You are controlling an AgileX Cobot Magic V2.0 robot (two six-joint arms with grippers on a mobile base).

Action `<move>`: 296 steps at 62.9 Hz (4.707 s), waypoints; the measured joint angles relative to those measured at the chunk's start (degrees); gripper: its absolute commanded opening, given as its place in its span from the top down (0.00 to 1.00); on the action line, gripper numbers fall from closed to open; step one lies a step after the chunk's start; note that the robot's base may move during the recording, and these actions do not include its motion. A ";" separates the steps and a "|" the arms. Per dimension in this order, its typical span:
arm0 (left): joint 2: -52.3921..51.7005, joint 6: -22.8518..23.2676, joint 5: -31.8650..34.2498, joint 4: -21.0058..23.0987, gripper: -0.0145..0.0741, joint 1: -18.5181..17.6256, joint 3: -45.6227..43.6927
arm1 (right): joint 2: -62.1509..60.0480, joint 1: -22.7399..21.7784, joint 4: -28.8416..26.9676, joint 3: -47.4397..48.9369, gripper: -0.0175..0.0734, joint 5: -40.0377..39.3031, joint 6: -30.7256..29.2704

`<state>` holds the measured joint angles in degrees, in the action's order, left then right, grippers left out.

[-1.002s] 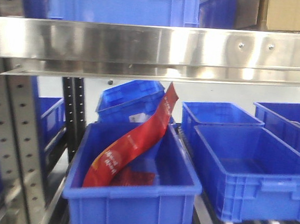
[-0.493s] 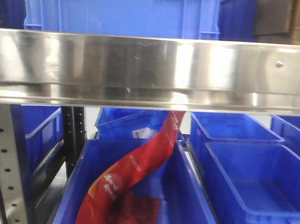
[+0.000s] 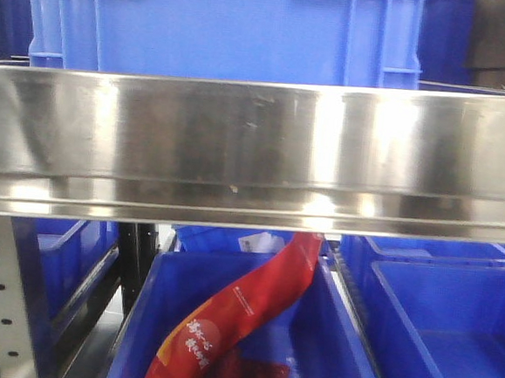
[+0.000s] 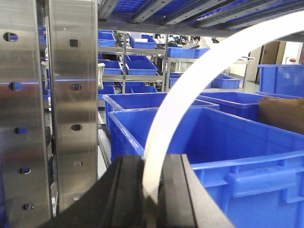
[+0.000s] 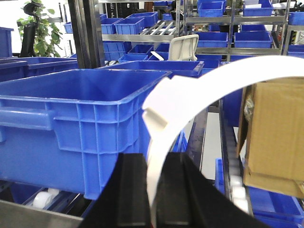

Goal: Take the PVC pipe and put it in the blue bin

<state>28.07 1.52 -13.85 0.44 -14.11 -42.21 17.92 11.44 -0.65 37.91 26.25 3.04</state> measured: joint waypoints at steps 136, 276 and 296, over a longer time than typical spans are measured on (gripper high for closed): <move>0.00 0.00 0.76 0.00 0.96 0.00 0.00 | 0.00 0.00 0.00 0.00 0.99 -0.08 0.00; 49.27 -0.07 10.59 3.04 0.53 -13.37 -31.36 | 57.71 14.86 -1.19 33.43 0.72 -15.82 0.00; 41.39 -0.07 5.48 3.04 0.96 -14.51 -31.46 | 50.64 14.86 -1.29 33.43 0.99 -9.11 0.00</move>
<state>69.45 1.44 -8.36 3.49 -28.62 -73.67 68.56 26.30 -1.94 71.34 17.14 3.04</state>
